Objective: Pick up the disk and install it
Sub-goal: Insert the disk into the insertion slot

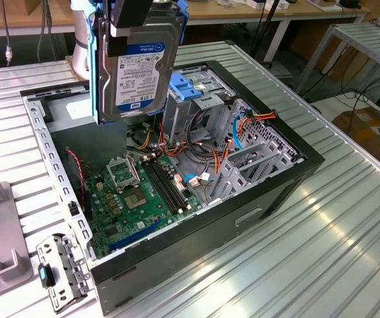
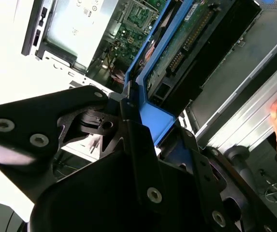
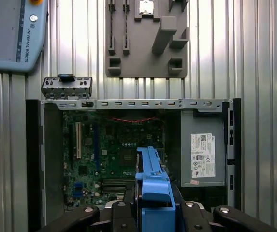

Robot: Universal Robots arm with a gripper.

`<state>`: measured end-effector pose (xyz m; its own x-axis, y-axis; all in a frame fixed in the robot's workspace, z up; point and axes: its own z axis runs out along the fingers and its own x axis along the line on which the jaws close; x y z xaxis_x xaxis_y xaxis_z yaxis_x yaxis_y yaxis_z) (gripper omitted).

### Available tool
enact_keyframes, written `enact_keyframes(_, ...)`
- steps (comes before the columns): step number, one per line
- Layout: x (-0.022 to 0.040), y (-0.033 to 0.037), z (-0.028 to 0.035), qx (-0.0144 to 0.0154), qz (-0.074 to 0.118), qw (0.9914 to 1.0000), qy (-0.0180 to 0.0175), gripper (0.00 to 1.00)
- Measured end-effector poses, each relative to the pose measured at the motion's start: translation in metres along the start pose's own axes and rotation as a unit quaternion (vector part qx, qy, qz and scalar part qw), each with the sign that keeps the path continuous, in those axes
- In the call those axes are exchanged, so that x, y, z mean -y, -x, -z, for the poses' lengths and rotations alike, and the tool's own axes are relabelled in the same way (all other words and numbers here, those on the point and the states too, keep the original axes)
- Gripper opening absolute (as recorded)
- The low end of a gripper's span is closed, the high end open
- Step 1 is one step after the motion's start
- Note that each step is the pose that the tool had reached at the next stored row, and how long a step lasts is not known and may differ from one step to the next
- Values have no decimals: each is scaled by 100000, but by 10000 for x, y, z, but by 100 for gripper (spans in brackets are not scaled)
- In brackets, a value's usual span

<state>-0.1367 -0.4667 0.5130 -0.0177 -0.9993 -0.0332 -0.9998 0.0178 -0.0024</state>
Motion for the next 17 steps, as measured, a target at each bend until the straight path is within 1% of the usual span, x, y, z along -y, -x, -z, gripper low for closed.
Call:
enact_keyframes(4,3,-61,2,-8,0,100000,3,37)
enact_keyframes(5,6,-86,3,-4,-1,100000,-1,37)
enact_keyframes(7,15,-93,3,-4,-2,100000,-1,37)
enact_keyframes(9,60,-95,3,-7,-3,100000,2,37)
enact_keyframes(11,126,-94,3,-9,2,100000,3,37)
enact_keyframes(17,256,-92,2,-4,0,100000,-1,37)
